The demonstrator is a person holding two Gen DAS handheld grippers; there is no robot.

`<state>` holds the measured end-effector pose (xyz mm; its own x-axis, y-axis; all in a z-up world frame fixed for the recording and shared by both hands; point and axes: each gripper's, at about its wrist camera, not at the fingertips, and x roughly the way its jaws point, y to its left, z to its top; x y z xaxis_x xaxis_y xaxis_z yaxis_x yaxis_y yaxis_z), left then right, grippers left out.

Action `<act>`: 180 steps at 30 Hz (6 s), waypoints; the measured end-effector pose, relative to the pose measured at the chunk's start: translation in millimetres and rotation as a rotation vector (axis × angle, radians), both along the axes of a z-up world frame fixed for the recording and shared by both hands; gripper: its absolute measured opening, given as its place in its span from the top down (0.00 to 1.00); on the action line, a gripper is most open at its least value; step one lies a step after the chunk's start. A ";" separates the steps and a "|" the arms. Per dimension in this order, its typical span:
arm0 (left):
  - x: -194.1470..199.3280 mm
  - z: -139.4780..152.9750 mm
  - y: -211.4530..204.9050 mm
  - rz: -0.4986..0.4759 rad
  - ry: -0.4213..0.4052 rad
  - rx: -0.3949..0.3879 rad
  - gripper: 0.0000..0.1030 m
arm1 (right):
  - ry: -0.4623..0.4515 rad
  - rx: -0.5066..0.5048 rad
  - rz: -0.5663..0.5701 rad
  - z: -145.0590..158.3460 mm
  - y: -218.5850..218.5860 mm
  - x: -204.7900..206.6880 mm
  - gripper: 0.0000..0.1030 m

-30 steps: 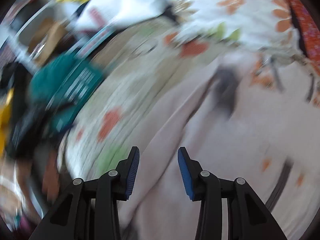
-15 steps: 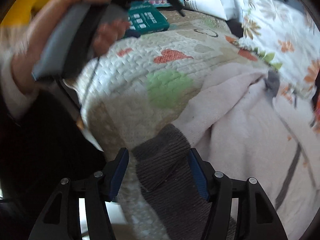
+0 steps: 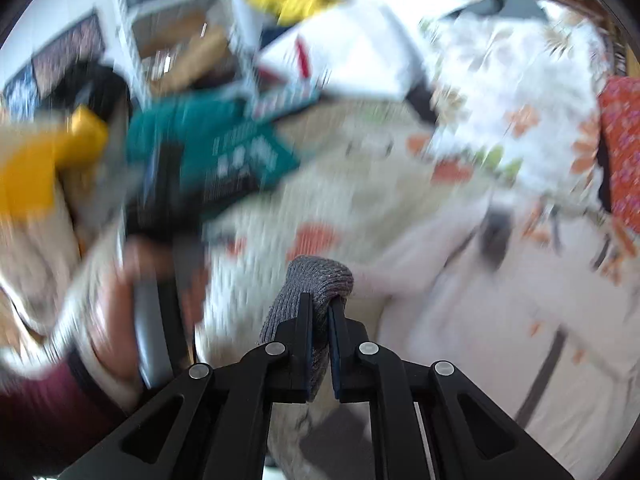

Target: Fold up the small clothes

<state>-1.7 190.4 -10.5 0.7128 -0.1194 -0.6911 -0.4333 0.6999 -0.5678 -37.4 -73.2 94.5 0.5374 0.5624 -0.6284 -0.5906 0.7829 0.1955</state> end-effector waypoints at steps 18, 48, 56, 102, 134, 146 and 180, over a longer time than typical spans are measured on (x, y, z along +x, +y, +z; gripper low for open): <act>29.1 3.9 -60.8 -0.141 0.019 0.077 0.02 | 0.150 0.233 -0.531 25.5 -249.6 107.8 0.92; 78.8 -2.1 -163.6 -0.369 0.061 0.210 0.02 | 0.298 -0.143 -0.574 -119.4 -314.8 175.1 0.84; 90.6 -5.1 -157.2 -0.342 0.077 0.203 0.02 | 0.246 -0.335 -0.871 -112.6 -359.8 234.9 0.66; 195.1 -46.4 -246.0 -0.629 0.177 0.186 0.86 | 0.305 0.034 -0.764 -102.9 -329.2 54.5 0.53; 79.6 -19.0 -184.6 -0.377 0.171 0.448 0.41 | 0.323 0.007 -0.707 -110.4 -304.3 49.3 0.53; 49.6 39.8 -238.0 -0.455 -0.059 0.614 0.22 | 0.303 -0.094 -0.633 -120.8 -262.1 57.1 0.53; 118.3 9.6 -149.8 -0.279 0.103 0.320 0.20 | 0.179 -0.008 -0.422 -68.8 -191.9 184.8 0.53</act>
